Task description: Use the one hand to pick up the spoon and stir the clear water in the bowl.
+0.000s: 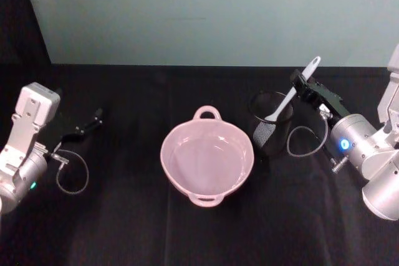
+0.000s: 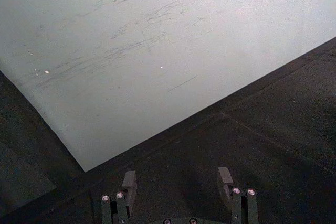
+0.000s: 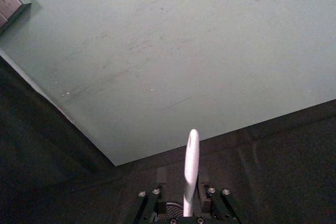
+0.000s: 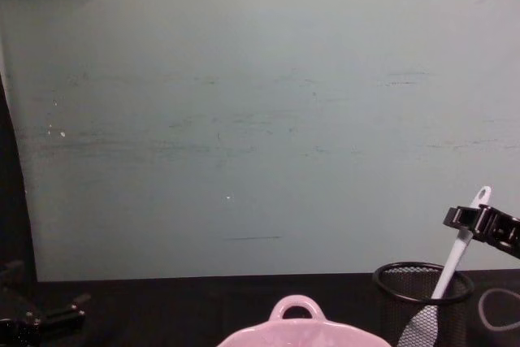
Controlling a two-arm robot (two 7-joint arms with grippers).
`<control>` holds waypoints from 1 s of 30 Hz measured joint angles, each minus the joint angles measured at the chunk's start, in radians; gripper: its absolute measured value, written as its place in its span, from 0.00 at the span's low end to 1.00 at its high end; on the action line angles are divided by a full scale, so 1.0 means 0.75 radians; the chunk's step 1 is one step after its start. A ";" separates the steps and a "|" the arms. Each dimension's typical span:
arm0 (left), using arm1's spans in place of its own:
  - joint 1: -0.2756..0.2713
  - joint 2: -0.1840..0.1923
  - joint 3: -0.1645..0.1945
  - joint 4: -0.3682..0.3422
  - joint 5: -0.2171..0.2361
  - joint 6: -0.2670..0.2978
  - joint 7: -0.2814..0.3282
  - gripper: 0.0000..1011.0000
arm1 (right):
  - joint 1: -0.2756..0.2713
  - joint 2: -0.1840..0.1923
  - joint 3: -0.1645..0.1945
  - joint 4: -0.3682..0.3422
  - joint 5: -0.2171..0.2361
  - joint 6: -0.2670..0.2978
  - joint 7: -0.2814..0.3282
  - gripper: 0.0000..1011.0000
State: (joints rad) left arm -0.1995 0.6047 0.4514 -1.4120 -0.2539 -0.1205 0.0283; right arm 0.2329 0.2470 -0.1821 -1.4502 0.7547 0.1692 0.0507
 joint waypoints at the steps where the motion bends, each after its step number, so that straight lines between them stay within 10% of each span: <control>1: 0.000 0.000 0.000 0.000 0.000 0.000 0.000 1.00 | 0.000 0.000 0.000 0.000 0.000 0.000 0.000 0.31; 23: 0.000 0.000 0.000 0.000 0.000 0.000 0.000 1.00 | -0.012 0.012 -0.003 -0.030 -0.029 0.000 -0.009 0.99; 30: 0.000 0.000 0.000 0.000 0.000 0.000 0.000 1.00 | -0.052 0.041 0.000 -0.101 -0.089 -0.002 -0.020 0.99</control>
State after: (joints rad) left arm -0.1995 0.6047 0.4514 -1.4120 -0.2539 -0.1205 0.0283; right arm 0.1940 0.2776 -0.1819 -1.5261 0.6880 0.1679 0.0360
